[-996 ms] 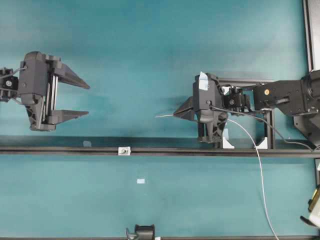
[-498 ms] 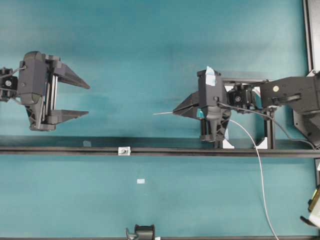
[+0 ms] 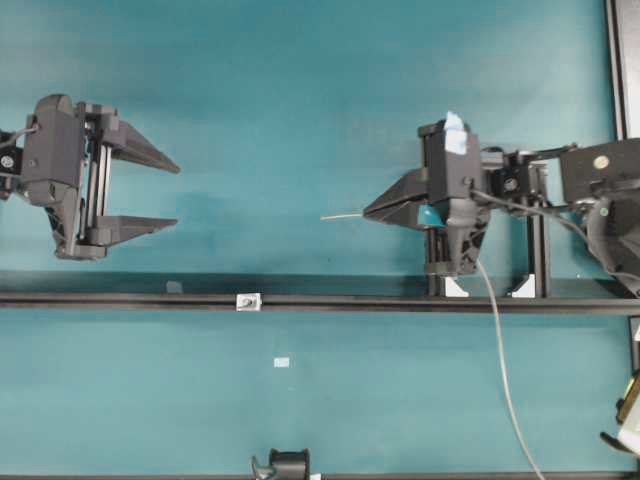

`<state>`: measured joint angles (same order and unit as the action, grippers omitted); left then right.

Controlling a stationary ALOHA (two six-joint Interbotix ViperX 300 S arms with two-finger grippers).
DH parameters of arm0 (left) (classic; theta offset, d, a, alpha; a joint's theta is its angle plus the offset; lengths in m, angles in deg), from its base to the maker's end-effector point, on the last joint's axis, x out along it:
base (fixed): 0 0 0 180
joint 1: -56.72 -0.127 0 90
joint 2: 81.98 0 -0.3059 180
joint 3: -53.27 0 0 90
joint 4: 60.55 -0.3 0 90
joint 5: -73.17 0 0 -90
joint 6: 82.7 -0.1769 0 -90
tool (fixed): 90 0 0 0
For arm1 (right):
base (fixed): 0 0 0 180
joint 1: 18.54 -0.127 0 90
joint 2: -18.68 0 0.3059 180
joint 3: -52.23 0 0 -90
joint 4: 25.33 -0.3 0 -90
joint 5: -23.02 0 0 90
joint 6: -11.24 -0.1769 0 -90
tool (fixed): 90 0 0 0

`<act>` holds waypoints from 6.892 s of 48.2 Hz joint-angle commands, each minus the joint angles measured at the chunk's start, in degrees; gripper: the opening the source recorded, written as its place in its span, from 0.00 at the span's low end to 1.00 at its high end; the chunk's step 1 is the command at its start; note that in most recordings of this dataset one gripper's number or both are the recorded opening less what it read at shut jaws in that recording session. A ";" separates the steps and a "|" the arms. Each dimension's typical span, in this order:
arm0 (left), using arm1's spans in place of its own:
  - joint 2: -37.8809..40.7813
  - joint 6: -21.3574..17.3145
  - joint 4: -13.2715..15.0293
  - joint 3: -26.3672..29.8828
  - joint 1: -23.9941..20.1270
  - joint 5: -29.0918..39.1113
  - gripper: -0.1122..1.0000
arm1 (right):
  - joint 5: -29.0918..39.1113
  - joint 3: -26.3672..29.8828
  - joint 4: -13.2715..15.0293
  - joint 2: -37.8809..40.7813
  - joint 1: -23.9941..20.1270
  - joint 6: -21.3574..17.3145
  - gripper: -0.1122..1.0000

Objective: Insert the wire into the hole on the left side and pull it with the left arm.
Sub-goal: 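Close the right gripper on the white wire, then carry the wire with the right gripper toward the white bracket, then align the wire tip with the bracket hole using the right gripper, then push the wire tip leftward through the bracket hole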

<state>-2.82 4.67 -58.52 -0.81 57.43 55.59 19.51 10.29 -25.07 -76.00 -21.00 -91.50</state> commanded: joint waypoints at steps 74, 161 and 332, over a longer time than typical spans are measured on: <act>23.29 9.76 2.02 1.41 14.41 -28.39 0.70 | -39.29 -2.55 -27.77 17.58 -20.13 11.87 0.11; 30.15 13.18 1.49 4.22 15.12 -29.27 0.70 | -51.15 3.34 -30.32 32.34 -22.06 11.87 0.11; 29.71 12.83 1.23 4.57 14.68 -29.27 0.69 | -52.03 12.13 -31.55 39.20 -20.65 14.24 0.11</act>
<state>27.95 17.59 -57.12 3.41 72.28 26.77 -32.79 21.62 -56.53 -36.19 -42.09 -77.44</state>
